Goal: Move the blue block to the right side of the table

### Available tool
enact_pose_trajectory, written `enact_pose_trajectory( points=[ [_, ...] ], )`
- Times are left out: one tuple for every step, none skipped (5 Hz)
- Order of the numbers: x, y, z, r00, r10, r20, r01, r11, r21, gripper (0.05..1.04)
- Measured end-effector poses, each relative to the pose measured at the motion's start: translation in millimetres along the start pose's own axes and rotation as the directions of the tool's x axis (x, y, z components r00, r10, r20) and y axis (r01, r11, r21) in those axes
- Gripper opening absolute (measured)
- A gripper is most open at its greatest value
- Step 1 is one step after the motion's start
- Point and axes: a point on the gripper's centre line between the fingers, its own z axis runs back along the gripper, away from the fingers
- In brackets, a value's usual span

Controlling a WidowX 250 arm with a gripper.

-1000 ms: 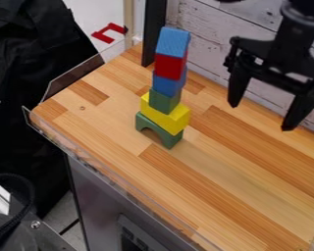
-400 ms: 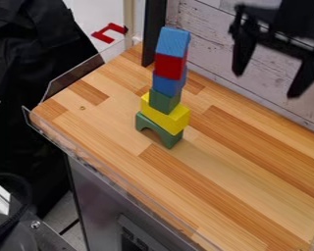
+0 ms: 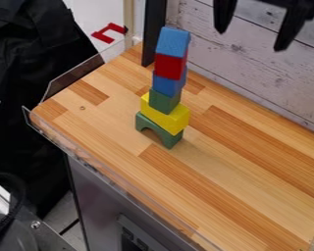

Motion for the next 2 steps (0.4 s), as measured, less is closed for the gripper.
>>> enact_pose_trajectory(
  points=[
    [4.5, 17.9, 2.0, 0.999, 0.050, -0.015, -0.050, 0.999, -0.007, 1.000],
    [9.6, 37.8, -1.7, 0.994, 0.100, -0.050, -0.100, 0.995, 0.012, 1.000]
  ],
)
